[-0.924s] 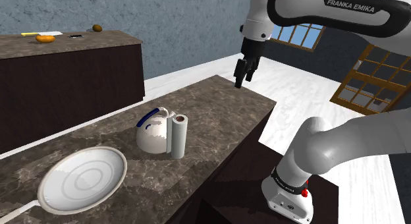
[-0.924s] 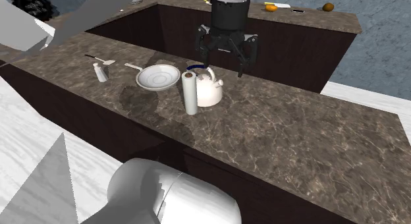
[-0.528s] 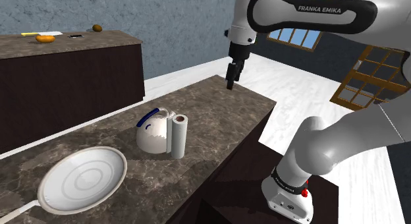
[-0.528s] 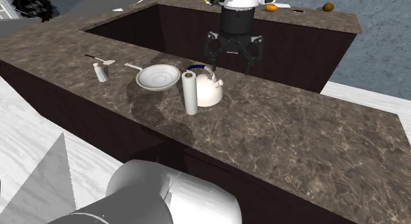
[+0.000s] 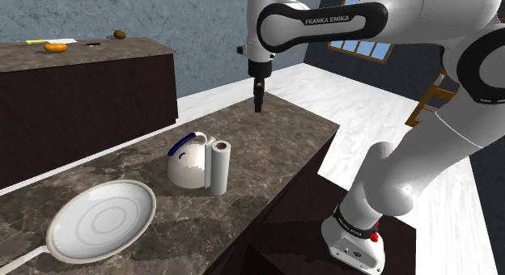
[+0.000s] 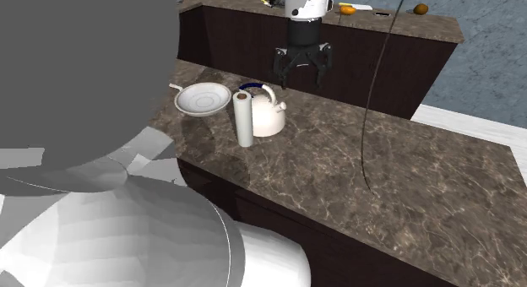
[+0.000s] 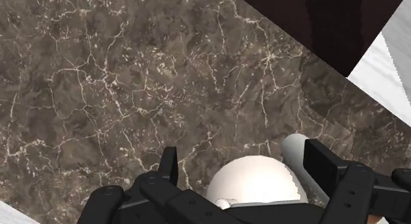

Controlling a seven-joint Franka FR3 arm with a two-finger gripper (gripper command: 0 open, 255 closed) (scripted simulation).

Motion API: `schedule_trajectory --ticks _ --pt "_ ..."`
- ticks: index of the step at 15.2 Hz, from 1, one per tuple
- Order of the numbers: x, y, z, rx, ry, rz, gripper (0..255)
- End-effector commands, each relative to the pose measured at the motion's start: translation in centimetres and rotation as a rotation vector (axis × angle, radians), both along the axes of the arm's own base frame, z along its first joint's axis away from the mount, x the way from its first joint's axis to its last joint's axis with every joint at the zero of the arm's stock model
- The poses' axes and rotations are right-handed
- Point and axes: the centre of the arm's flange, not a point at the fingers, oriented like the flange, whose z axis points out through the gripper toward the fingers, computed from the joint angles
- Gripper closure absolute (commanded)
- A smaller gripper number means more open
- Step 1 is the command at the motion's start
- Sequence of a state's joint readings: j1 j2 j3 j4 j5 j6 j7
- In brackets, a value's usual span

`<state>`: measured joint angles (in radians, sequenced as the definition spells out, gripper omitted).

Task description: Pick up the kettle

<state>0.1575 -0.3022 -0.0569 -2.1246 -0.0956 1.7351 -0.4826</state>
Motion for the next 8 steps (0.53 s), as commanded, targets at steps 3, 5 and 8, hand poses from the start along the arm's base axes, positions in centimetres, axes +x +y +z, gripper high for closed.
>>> schedule_trajectory --ticks 3,5,8 --pt "4.2 2.4 -2.9 -0.022 0.023 0.211 0" --pt "6.1 3.9 -4.3 -0.032 0.033 0.314 0" --pt "8.5 6.5 -6.4 -0.049 0.050 0.468 0"
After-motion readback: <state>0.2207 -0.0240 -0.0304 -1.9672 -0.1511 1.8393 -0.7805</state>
